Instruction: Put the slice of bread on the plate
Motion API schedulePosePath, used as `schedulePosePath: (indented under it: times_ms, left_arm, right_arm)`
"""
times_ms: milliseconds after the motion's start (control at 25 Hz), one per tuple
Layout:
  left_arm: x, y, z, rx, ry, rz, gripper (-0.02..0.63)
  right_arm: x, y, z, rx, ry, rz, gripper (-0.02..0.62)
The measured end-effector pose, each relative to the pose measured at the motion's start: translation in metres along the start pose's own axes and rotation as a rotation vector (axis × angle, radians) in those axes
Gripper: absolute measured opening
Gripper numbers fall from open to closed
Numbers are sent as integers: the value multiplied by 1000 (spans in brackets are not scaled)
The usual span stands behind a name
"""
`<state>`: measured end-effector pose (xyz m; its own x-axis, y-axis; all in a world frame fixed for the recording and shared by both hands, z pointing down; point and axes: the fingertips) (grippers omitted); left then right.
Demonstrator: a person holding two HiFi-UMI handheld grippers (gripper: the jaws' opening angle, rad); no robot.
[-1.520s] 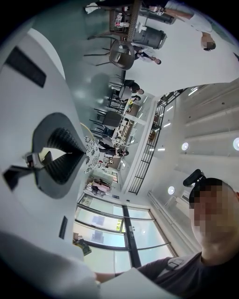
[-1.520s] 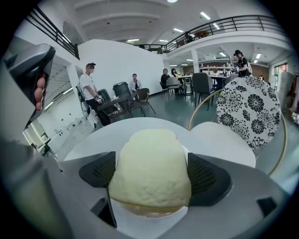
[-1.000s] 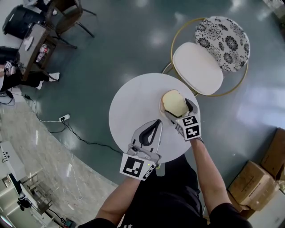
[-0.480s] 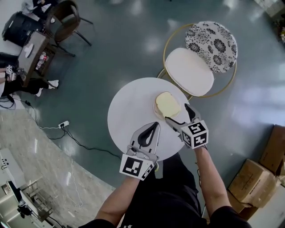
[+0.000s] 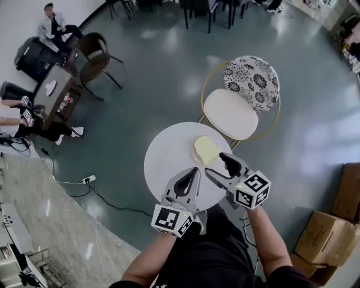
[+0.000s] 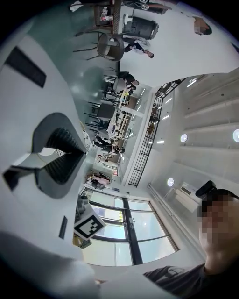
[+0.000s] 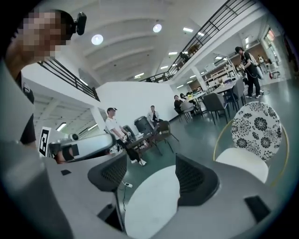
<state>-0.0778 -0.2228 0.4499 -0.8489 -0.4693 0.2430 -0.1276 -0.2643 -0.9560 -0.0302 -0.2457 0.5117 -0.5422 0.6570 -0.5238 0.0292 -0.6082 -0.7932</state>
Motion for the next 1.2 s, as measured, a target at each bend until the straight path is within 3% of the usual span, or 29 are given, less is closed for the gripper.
schedulePosePath:
  times_ms: [280,520,920,1200]
  left_arm:
    - [-38,54,-20,-41,-38,47,8]
    - [-58,85,-41,-62,-55,69,8]
    - [-85,134,-68,-129,-93,114,8]
    - [-100,145,-81,-168,-101,133,8]
  right_arm:
    - [68,70,-48,-157,23,-127,244]
    - [108,97,-74,-249,-3,-164,130]
    - [158,135,-106,-350,-15,-231,88]
    - [171,140,-128,-390,-46,-243,25]
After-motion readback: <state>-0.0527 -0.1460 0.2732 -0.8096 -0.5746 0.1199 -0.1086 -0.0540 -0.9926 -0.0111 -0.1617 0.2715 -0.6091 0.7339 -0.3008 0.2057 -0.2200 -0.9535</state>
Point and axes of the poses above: the fingertips, and each gripper's own axes: z forward along the fingers, x to its left, y out of its top, and after that the axes turned 3 degrees about z, right-handed
